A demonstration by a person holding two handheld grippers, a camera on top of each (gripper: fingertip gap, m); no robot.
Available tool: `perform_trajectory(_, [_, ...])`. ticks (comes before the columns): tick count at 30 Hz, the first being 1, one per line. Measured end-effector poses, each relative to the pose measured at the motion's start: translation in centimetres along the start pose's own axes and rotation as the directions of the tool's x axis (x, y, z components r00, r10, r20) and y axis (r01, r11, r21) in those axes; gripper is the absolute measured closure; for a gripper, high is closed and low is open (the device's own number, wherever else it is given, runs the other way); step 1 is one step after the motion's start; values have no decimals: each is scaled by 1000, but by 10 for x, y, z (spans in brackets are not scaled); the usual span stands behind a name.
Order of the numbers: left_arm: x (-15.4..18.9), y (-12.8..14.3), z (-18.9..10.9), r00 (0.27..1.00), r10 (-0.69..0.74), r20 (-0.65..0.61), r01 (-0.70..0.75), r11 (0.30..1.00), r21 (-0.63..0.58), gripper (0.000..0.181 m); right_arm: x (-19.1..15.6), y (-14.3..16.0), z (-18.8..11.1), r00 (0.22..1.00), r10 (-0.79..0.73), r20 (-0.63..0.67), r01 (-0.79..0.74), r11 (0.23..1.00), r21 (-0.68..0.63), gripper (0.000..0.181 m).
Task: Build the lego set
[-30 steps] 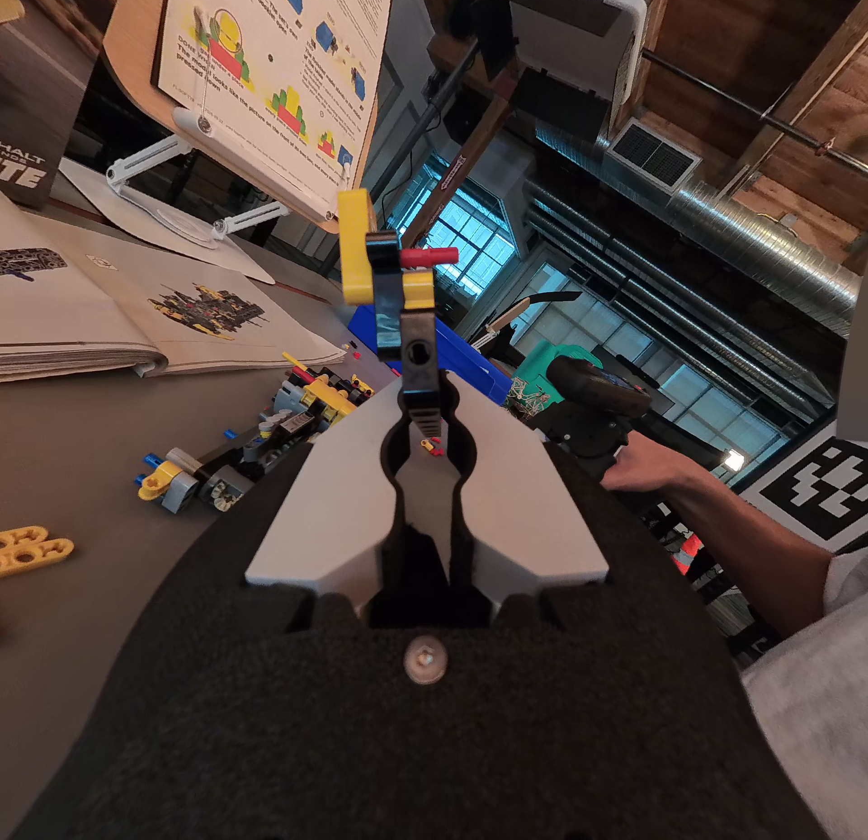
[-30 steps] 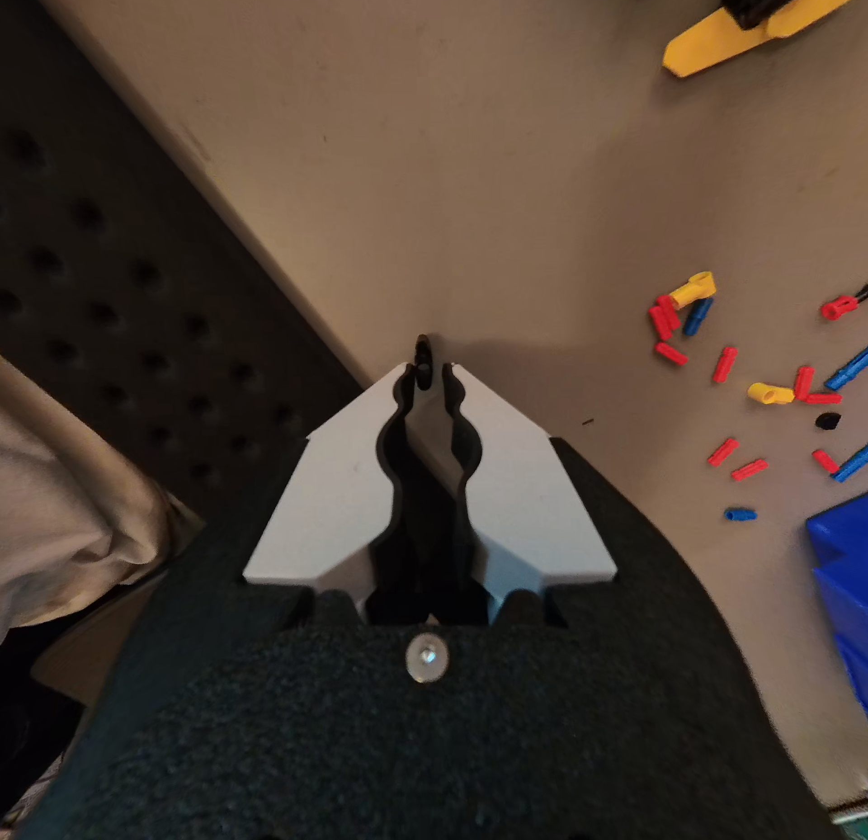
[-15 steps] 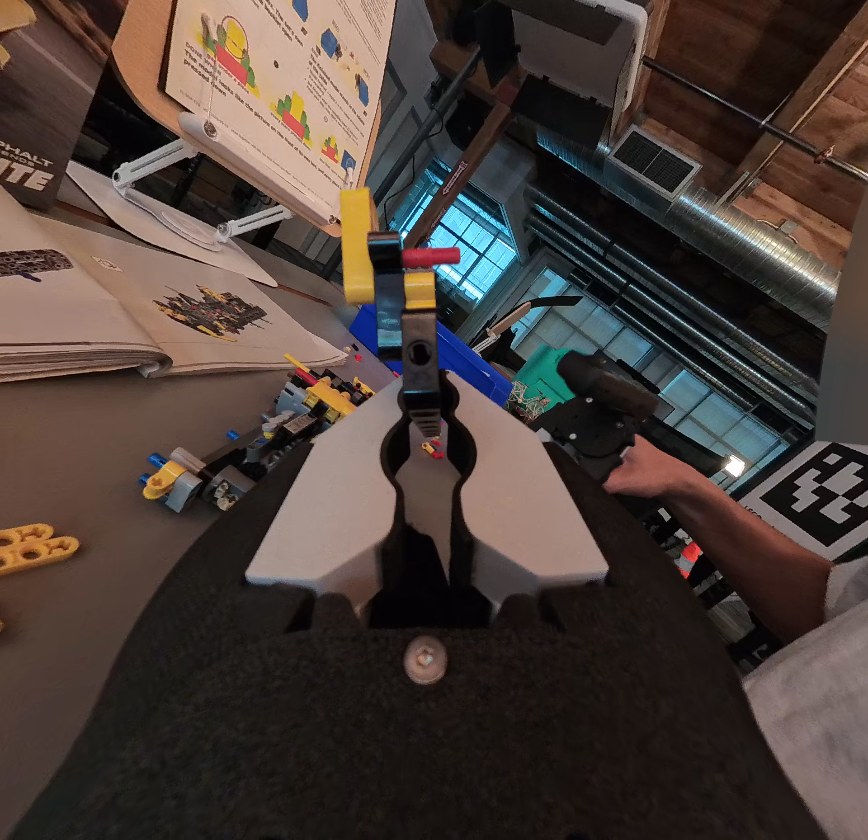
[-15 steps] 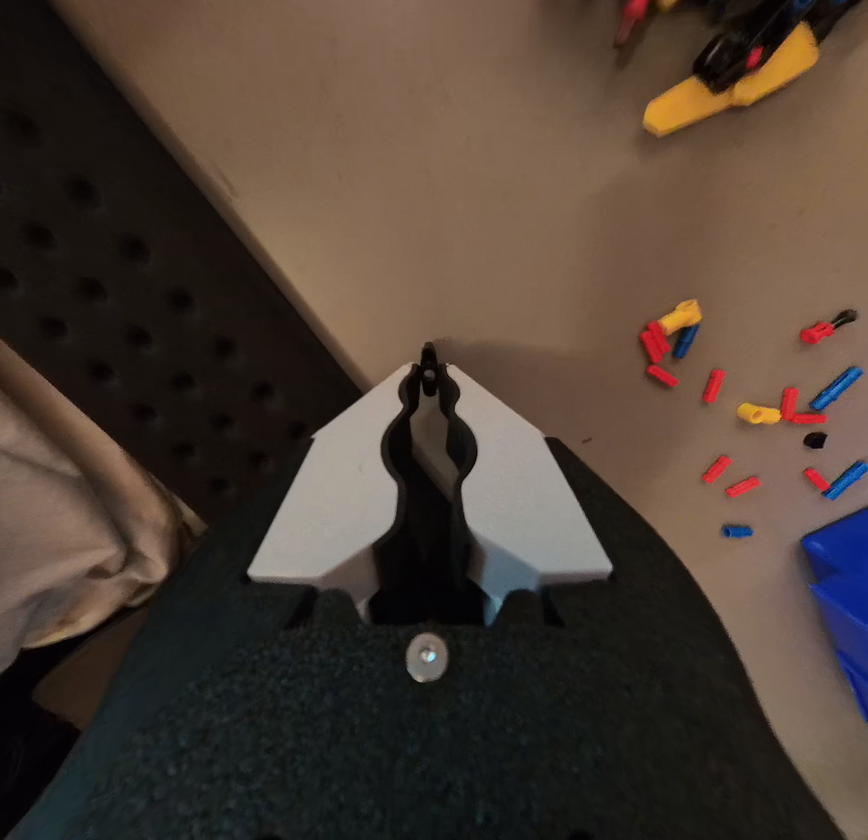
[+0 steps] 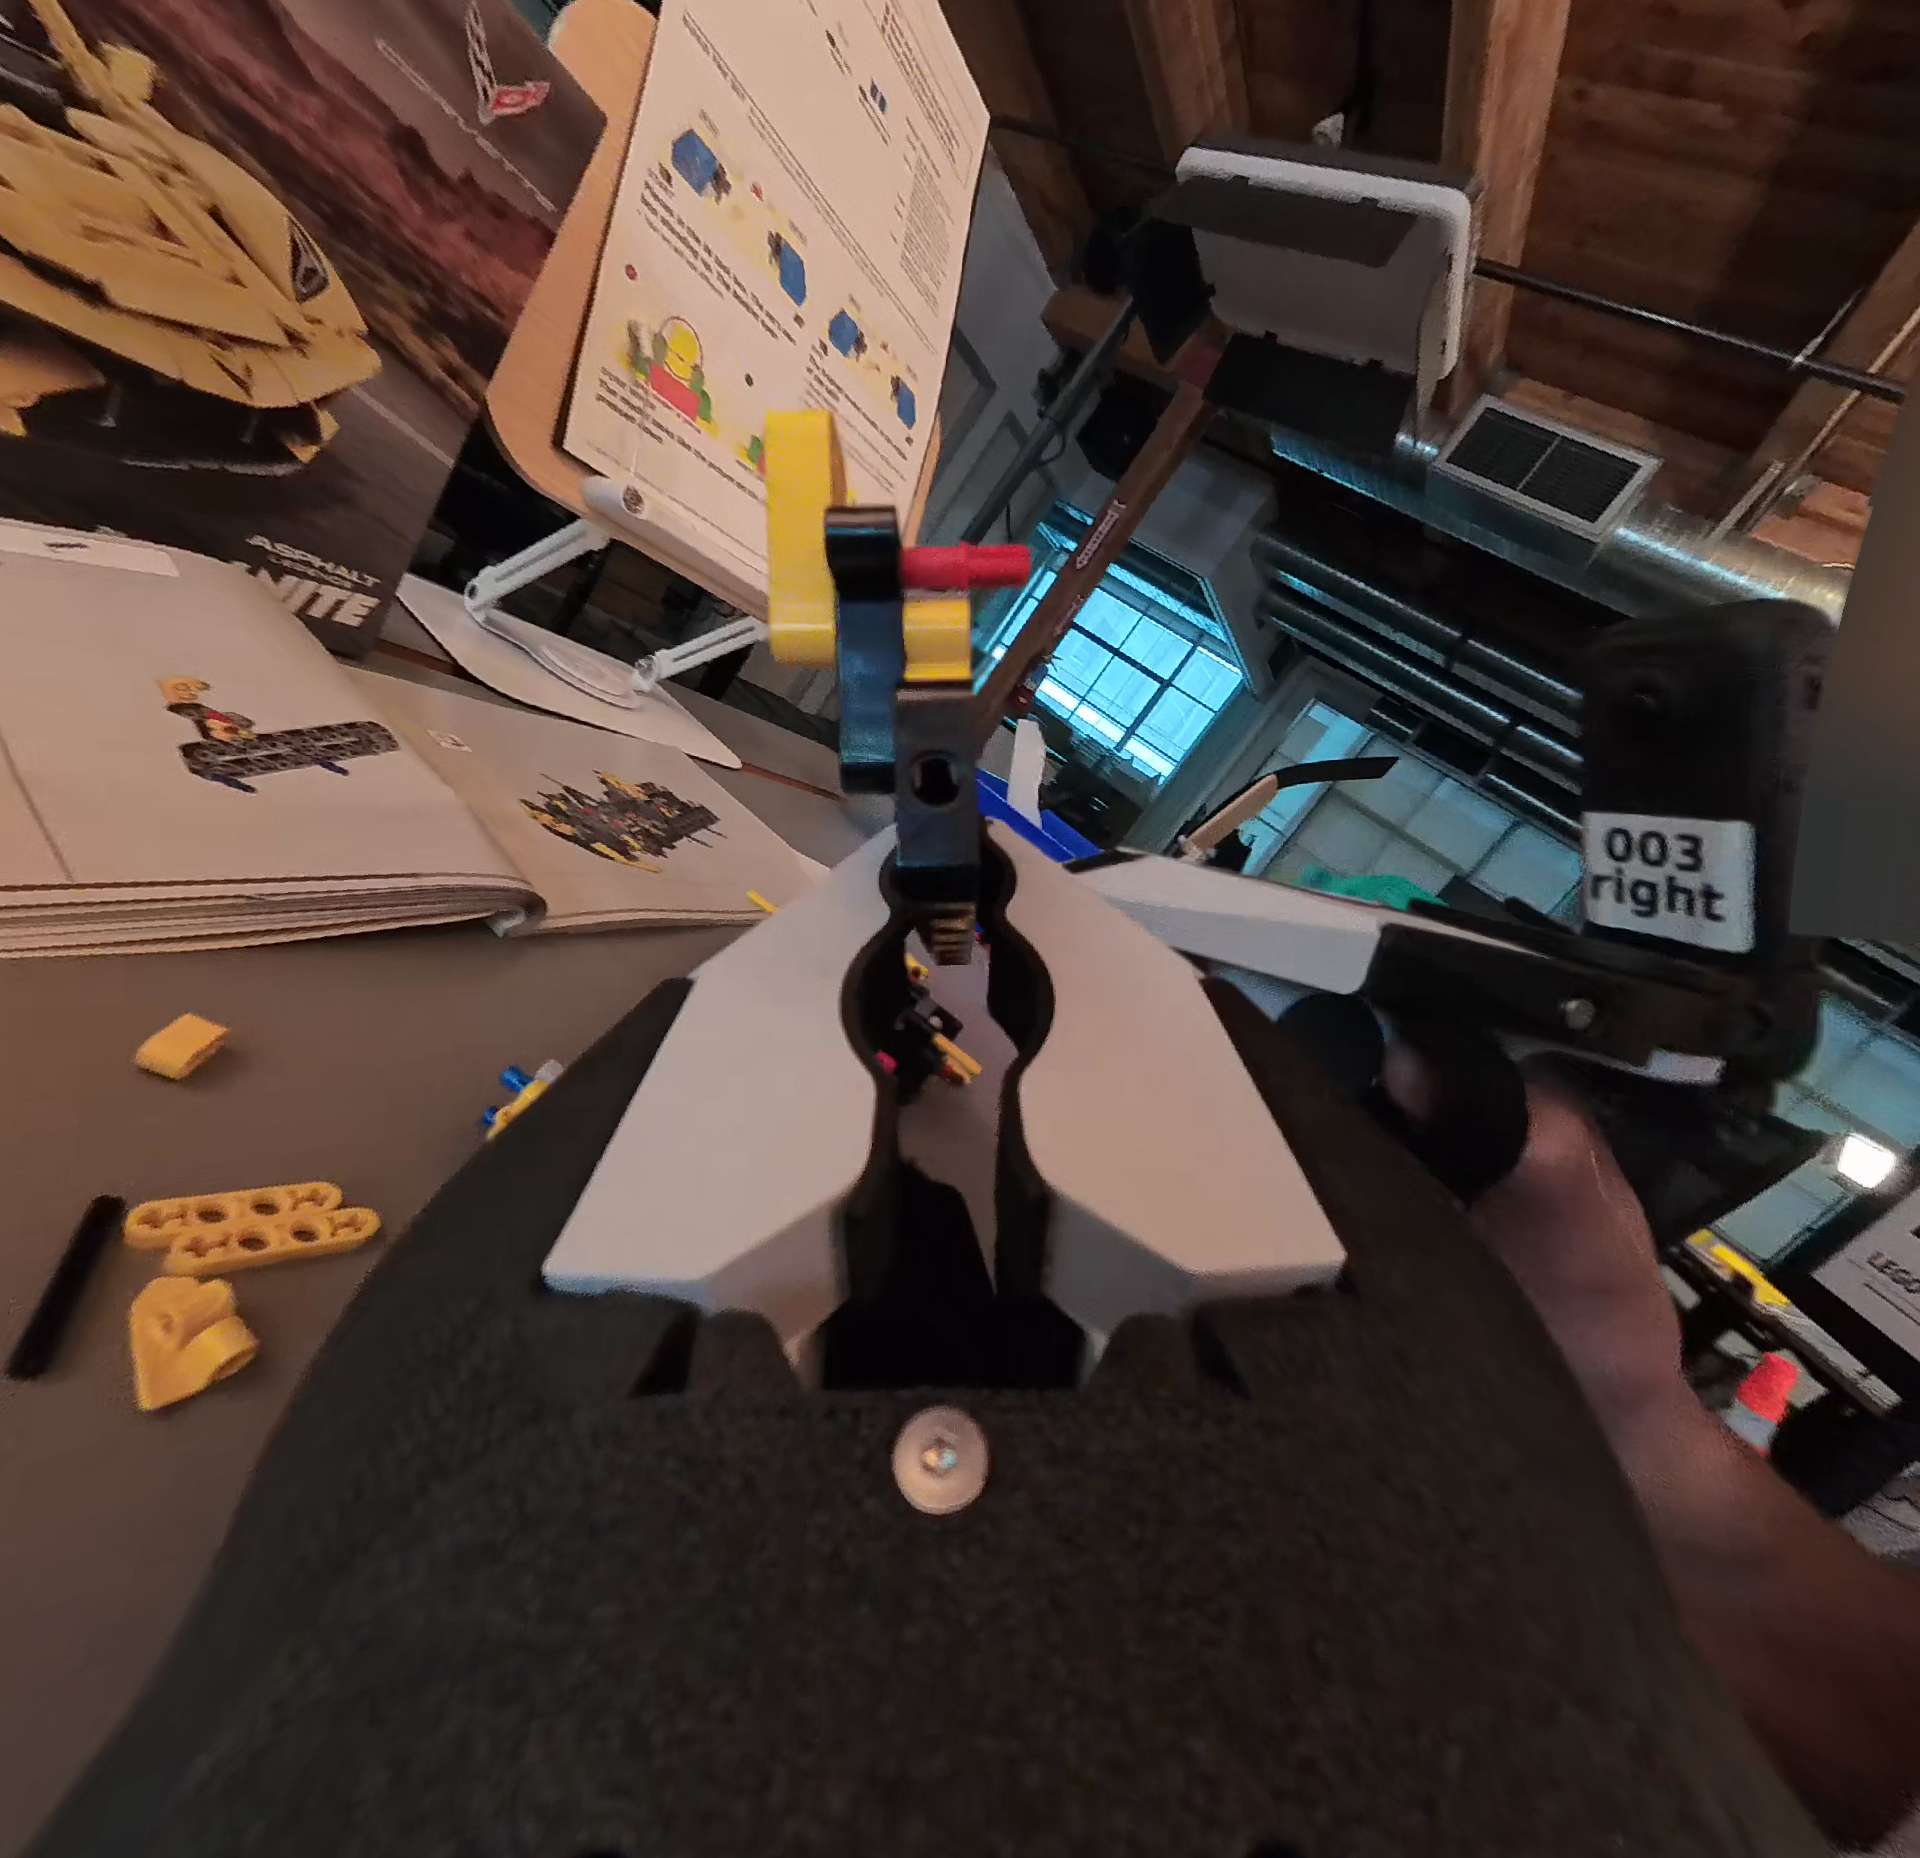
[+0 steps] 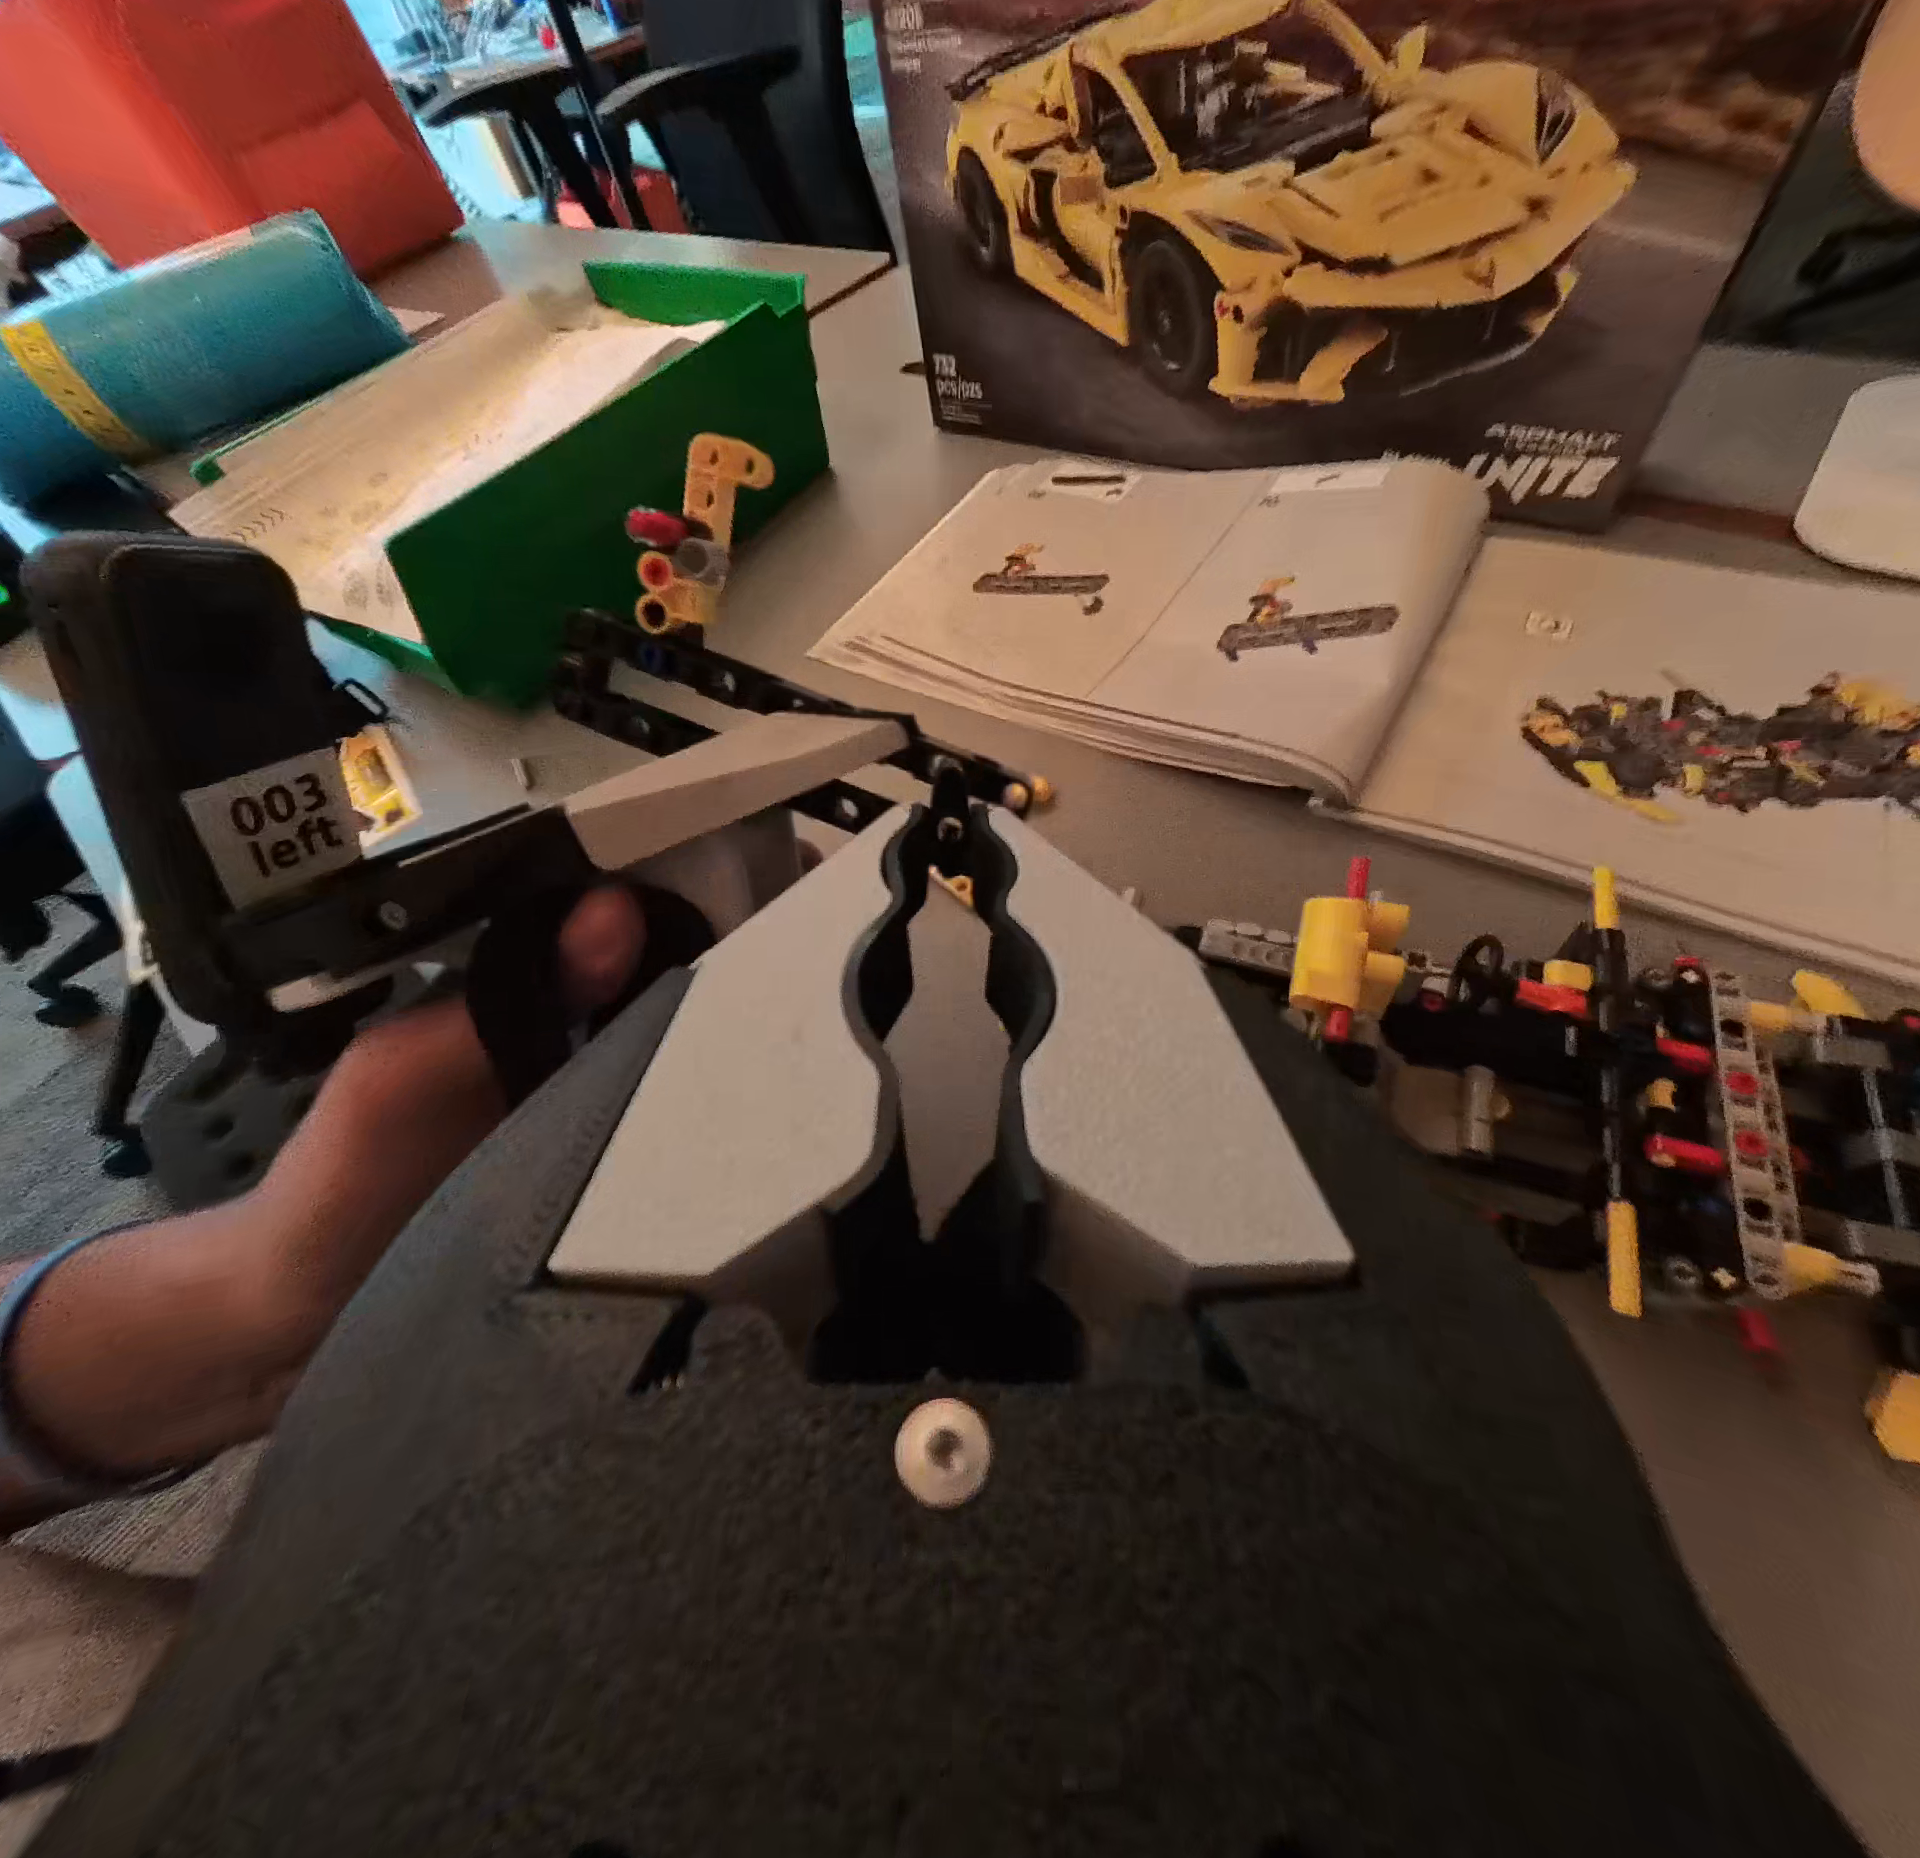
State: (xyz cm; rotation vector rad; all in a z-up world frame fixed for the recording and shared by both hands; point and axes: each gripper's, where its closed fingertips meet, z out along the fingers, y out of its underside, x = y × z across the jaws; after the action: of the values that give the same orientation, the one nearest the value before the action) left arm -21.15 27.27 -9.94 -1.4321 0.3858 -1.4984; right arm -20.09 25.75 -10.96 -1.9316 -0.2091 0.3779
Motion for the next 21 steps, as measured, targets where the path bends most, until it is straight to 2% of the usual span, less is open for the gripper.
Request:
perform_trajectory(6, [-1, 1, 0, 996, 79, 45, -79, 997, -8, 173, -3, 2, 6, 981, 191, 45, -191, 981, 8, 175])
perform_trajectory(12, [-1, 0, 0, 987, 140, 82, -140, 990, -4, 173, -5, 3, 8, 954, 286, 88, -290, 957, 29, 175])
perform_trajectory(18, [-6, 0, 0, 988, 98, 115, -100, 995, 5, 173, -4, 4, 13, 894, 424, 147, -434, 900, 42, 175])
perform_trajectory(21, [-9, 1, -1, 989, 82, 126, -83, 997, 4, 173, -3, 5, 15, 885, 439, 155, -450, 892, 37, 175])
